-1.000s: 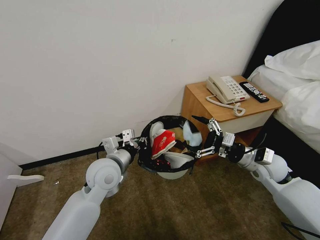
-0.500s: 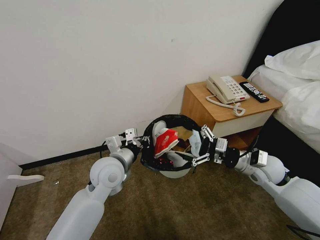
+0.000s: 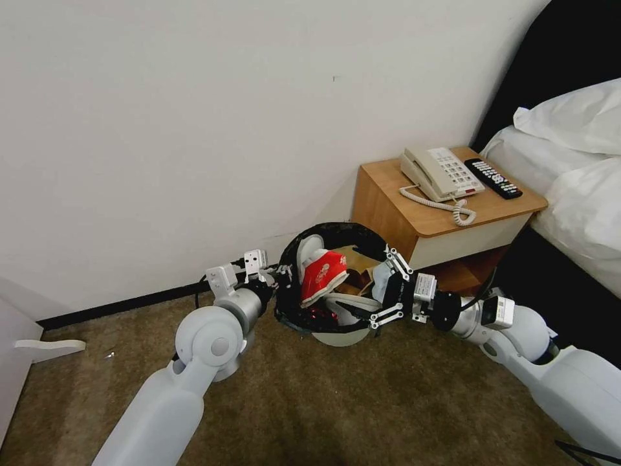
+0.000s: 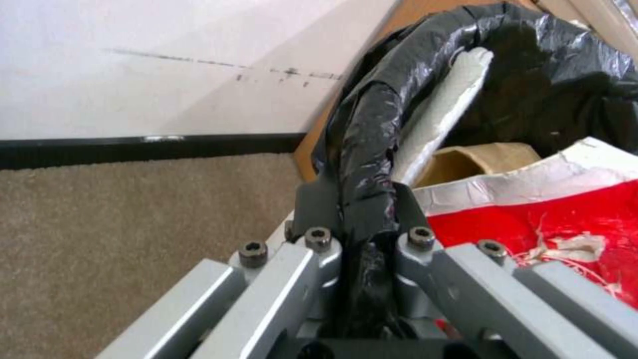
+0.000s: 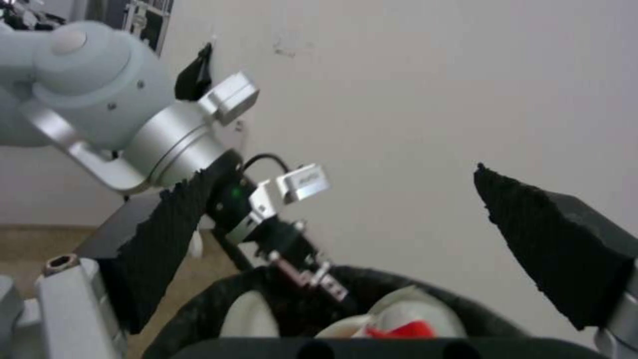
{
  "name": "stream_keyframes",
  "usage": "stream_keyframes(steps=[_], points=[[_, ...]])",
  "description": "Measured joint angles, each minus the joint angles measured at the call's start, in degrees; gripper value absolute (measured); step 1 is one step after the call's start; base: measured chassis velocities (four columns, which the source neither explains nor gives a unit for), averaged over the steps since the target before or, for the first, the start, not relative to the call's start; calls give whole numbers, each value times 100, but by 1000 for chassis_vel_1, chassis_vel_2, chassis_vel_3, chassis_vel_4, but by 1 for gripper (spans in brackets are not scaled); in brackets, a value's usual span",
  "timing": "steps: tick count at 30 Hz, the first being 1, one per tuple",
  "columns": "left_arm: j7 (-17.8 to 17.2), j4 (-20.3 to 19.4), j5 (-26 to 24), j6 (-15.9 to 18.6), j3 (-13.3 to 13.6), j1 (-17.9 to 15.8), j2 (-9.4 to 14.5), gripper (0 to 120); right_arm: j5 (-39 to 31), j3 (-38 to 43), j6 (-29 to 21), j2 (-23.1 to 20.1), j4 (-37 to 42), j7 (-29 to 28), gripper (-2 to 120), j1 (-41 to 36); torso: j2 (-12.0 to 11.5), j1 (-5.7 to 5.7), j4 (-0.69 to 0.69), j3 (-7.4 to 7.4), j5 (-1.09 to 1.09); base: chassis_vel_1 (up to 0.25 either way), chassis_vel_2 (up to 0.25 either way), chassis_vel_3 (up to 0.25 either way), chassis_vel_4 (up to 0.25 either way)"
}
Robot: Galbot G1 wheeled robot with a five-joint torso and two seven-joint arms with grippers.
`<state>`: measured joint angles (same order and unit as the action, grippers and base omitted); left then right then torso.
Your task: Pick up the trash bin, then pick up the garbage from the floor and place it into the trash bin.
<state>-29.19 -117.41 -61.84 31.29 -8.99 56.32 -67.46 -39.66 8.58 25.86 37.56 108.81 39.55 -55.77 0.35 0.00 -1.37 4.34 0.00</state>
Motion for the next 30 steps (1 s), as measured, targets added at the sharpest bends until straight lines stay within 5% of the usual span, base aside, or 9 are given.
stream_keyframes(steps=[21,30], points=[[12,62,-32,-21,-182,8,61,3,-277,1338,-5,-217,413,-66,100,-418,0,0,0,0,0,0,0,0,0],[-2,3,-207,-26,-354,89,95,3,-385,1686,64,83,292,-160,100,-417,0,0,0,0,0,0,0,0,0]])
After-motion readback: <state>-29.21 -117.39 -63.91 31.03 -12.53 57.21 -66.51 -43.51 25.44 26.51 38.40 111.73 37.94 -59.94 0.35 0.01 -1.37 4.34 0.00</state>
